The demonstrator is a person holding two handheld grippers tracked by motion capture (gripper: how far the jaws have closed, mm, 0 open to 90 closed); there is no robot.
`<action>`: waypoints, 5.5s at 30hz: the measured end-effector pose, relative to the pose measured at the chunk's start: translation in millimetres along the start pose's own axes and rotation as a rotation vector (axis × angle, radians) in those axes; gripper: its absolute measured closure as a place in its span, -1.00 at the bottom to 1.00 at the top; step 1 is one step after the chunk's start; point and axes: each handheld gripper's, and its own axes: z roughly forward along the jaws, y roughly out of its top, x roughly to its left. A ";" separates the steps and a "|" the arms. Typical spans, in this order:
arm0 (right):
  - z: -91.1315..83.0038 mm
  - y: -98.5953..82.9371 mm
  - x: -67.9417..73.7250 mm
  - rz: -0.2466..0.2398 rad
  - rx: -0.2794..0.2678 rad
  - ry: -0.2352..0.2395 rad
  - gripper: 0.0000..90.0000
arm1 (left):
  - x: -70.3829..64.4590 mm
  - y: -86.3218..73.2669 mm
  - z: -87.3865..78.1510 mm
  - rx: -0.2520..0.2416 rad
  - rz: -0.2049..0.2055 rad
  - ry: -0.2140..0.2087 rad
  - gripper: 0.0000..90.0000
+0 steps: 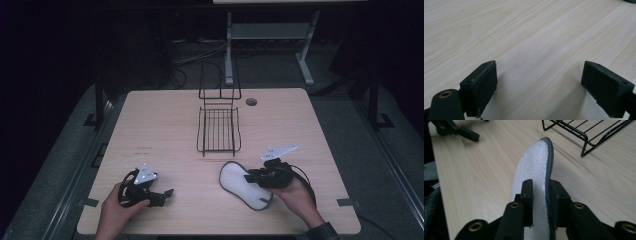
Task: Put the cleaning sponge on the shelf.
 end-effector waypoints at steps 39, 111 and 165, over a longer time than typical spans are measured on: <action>-45.7 14.0 -20.1 -0.010 -0.126 -0.018 0.81 | -0.1 0.0 0.1 -0.002 -0.002 0.000 -0.72; 41.8 137.9 -84.4 0.045 -0.194 -0.014 0.81 | 0.1 0.0 0.1 -0.001 0.000 0.000 -0.72; 52.7 110.2 -110.6 0.034 -0.121 -0.148 1.00 | 0.2 0.0 0.0 0.001 0.002 0.001 -0.72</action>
